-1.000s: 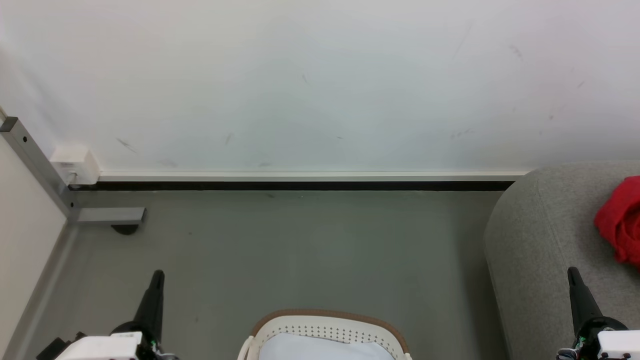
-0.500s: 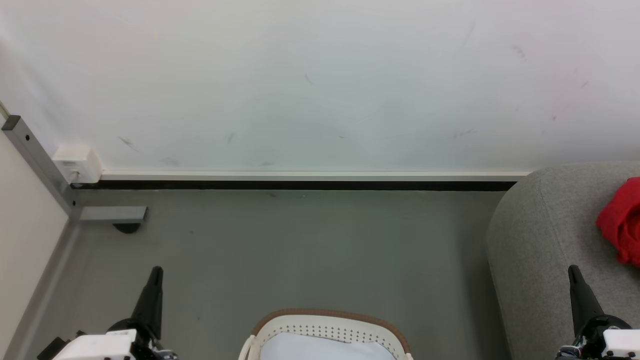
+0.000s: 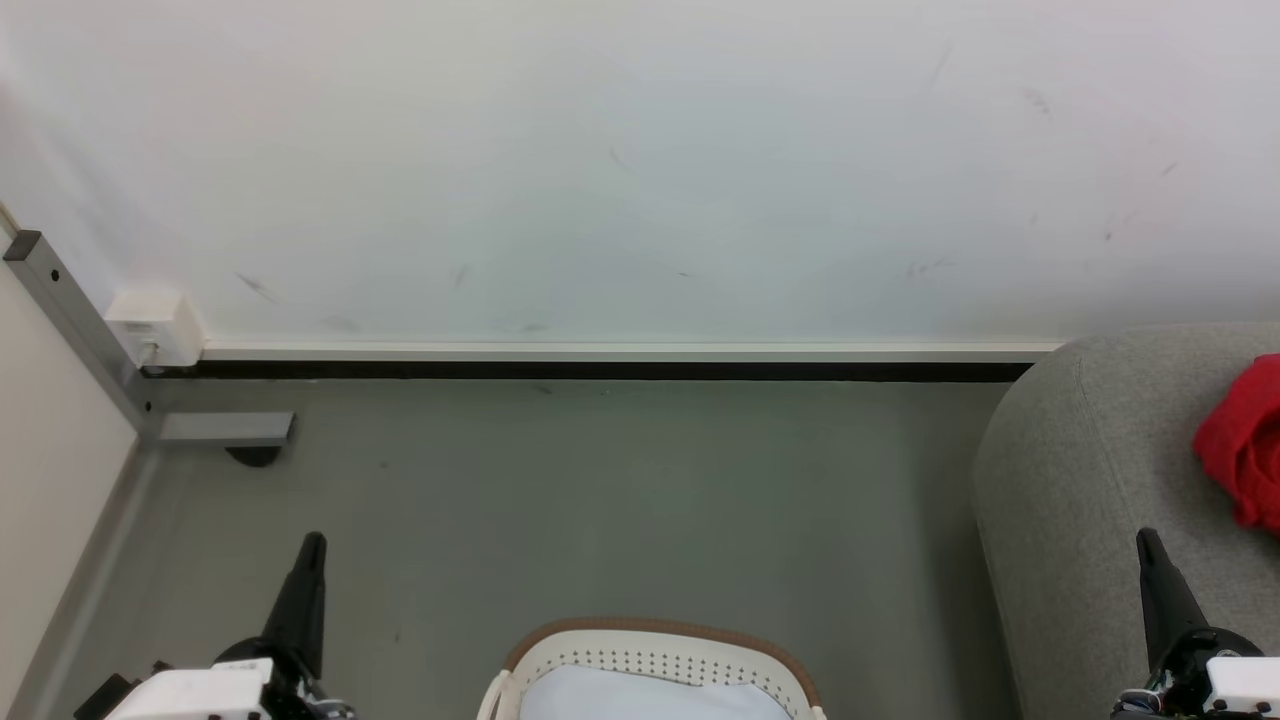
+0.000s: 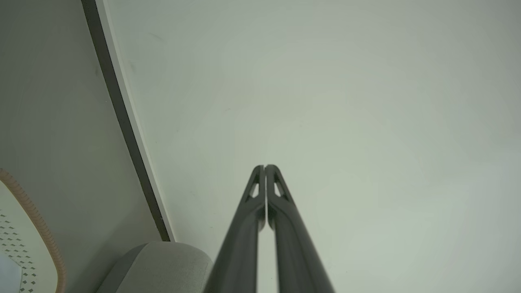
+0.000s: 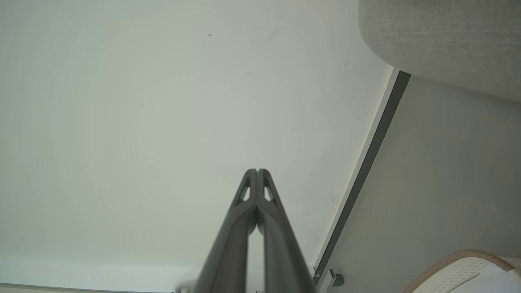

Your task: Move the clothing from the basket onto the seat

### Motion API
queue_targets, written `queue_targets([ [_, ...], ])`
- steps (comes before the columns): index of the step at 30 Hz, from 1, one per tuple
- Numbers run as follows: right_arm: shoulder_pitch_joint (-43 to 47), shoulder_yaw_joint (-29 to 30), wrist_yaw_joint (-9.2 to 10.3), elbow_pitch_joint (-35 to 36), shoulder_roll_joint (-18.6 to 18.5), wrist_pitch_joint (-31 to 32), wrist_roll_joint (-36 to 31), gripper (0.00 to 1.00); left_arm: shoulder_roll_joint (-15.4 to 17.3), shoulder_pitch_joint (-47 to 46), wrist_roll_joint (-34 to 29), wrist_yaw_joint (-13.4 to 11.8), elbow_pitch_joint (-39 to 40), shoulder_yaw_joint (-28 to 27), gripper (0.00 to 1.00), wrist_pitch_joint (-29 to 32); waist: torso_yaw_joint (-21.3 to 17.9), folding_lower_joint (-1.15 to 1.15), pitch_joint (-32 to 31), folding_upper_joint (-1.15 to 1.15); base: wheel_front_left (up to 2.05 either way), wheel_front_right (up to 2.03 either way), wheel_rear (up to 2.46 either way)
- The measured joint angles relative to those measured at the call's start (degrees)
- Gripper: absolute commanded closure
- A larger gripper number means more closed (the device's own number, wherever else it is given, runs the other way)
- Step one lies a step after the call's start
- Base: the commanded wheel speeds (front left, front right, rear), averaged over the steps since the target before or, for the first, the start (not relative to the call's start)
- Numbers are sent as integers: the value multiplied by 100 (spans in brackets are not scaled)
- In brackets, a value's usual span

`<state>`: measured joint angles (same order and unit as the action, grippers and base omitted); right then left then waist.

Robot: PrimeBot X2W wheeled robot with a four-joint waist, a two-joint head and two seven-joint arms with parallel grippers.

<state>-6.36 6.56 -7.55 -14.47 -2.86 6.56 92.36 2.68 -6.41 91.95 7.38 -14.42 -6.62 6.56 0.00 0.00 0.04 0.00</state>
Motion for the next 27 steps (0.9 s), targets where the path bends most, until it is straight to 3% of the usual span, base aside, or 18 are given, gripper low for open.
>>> queue_targets([
  [27,-2,1,0,0,0,0,0,100,1,-1,0,0,0,0,100,0,0,0,0,0,0,0,0],
])
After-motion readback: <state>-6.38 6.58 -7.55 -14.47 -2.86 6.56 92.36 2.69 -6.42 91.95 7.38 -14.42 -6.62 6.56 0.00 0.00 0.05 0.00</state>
